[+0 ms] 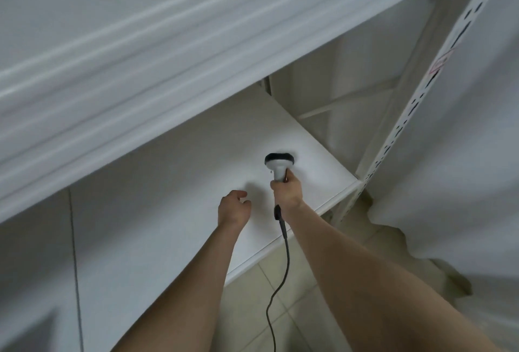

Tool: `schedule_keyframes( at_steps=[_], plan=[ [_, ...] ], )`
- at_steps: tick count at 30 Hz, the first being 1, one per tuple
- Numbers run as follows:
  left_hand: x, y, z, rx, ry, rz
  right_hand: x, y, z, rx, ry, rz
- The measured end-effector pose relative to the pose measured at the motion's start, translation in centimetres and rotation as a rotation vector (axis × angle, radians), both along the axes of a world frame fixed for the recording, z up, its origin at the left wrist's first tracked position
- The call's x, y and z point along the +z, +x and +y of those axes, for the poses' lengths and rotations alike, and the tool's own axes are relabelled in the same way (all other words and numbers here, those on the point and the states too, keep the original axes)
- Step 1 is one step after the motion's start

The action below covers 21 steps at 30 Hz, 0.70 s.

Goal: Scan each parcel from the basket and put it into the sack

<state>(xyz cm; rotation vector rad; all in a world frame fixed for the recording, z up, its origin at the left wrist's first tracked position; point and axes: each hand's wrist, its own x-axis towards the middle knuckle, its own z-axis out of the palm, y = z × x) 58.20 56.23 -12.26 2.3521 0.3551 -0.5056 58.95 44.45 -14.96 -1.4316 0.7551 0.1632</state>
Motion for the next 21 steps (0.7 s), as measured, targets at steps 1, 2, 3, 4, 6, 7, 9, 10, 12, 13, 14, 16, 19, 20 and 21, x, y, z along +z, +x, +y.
schedule_keyframes(
  at_steps=[1, 2, 3, 4, 6, 7, 9, 10, 12, 13, 14, 16, 19, 20, 21],
  plan=[
    [-0.4, 0.3, 0.0, 0.001, -0.003, 0.003, -0.6, 0.2, 0.1, 0.001, -0.001, 0.000],
    [-0.7, 0.5, 0.0, -0.003, -0.004, 0.009, -1.2, 0.5, 0.2, -0.001, 0.000, 0.000],
    [-0.9, 0.8, 0.0, -0.008, -0.002, 0.011, -1.6, 0.8, 0.4, -0.002, 0.000, 0.002],
    [-1.1, 1.0, 0.0, -0.018, 0.002, 0.018, -1.9, 1.0, 0.5, -0.003, 0.001, -0.001],
    [-1.5, 1.4, 0.0, -0.022, 0.007, 0.026, -2.3, 1.4, 0.7, -0.001, -0.002, -0.001],
    [-1.6, 1.7, 0.1, -0.018, 0.005, 0.022, -2.4, 1.6, 0.7, -0.001, -0.004, 0.002],
    [-1.8, 1.9, 0.2, -0.021, 0.009, 0.025, -2.6, 1.9, 0.7, -0.002, -0.008, 0.013],
    [-1.8, 2.0, 0.2, -0.025, 0.016, 0.031, -2.6, 1.9, 0.7, 0.001, -0.012, 0.021],
    [-1.9, 2.1, 0.2, -0.033, 0.024, 0.034, -2.7, 1.9, 0.6, 0.005, -0.008, 0.027],
    [-2.0, 2.1, 0.2, -0.035, 0.029, 0.035, -2.8, 2.0, 0.5, 0.002, -0.002, 0.031],
    [-1.8, 2.1, 0.1, -0.035, 0.030, 0.044, -2.7, 2.0, 0.5, 0.002, 0.001, 0.037],
    [-1.5, 2.2, 0.2, -0.033, 0.032, 0.052, -2.2, 1.8, 0.3, 0.037, -0.008, 0.042],
    [-0.4, 2.1, 0.6, -0.031, 0.036, 0.036, -0.9, 1.2, 0.1, 0.073, -0.024, 0.045],
    [0.3, 2.0, 0.7, -0.033, 0.045, 0.037, -0.5, 1.3, 0.0, 0.080, -0.065, 0.062],
    [1.0, 1.9, 0.7, -0.023, 0.047, 0.031, 0.1, 1.2, -0.1, 0.071, -0.095, 0.095]
  ],
)
